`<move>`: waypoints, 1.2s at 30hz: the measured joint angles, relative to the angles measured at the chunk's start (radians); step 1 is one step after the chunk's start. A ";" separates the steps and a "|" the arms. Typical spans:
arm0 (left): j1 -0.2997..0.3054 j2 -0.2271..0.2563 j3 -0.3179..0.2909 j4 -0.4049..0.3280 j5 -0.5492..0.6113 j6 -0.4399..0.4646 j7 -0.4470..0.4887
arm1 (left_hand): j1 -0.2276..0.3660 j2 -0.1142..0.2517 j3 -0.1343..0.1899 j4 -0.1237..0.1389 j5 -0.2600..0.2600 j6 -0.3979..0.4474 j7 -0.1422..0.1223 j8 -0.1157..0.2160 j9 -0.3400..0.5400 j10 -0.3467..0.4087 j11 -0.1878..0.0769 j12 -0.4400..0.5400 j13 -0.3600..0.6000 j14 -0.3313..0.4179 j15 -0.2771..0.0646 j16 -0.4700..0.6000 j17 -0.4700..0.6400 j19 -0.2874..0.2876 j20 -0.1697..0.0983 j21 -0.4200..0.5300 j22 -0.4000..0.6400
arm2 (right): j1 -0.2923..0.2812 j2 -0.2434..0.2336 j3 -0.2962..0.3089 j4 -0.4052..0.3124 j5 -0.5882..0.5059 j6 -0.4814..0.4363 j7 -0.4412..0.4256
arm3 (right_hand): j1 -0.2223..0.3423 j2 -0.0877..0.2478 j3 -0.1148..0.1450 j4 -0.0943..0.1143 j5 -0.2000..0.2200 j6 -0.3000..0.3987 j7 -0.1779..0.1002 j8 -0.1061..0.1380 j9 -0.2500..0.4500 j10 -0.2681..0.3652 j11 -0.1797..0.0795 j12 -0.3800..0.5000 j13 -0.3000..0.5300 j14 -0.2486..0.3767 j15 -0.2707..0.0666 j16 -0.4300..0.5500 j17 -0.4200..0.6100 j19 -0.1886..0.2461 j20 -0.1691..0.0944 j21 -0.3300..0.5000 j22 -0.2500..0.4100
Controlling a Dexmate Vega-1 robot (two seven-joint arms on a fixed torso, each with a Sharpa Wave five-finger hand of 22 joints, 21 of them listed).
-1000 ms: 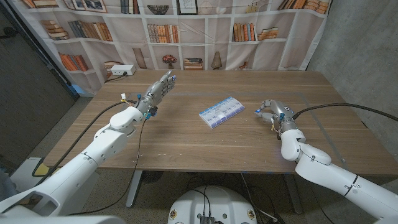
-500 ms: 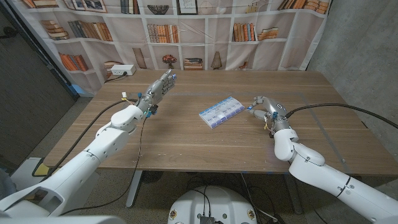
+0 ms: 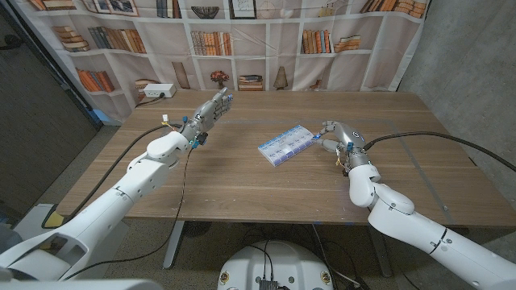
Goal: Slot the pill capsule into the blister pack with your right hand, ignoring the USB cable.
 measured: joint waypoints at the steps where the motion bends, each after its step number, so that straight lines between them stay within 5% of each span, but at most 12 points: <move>1: 0.000 0.000 0.000 0.000 0.000 0.000 -0.002 | 0.002 0.002 0.000 0.000 0.000 -0.004 0.004 0.000 0.000 0.000 0.000 0.000 0.000 0.000 0.000 0.000 0.000 0.000 0.000 0.000 0.000 | 0.001 0.002 -0.002 0.000 0.000 0.000 0.000 | 0.000 0.000 0.000 0.000 0.000 0.000 0.000 0.000 0.000 0.000 0.000 0.000 0.000 0.000 0.000 0.000 0.000 0.000 0.000 0.000 0.000; 36: -0.039 -0.032 0.002 0.114 -0.029 -0.097 -0.122 | 0.002 0.002 -0.004 -0.004 -0.004 0.004 -0.004 0.000 0.000 0.006 -0.006 0.000 0.000 -0.001 0.002 0.000 0.000 -0.011 0.000 0.000 0.000 | 0.080 0.127 -0.140 0.032 -0.145 -0.087 0.064 | -0.004 0.004 -0.010 -0.001 0.001 0.000 0.000 0.000 0.000 -0.018 0.000 -0.009 0.002 -0.034 0.002 -0.004 0.000 -0.030 0.031 0.000 0.000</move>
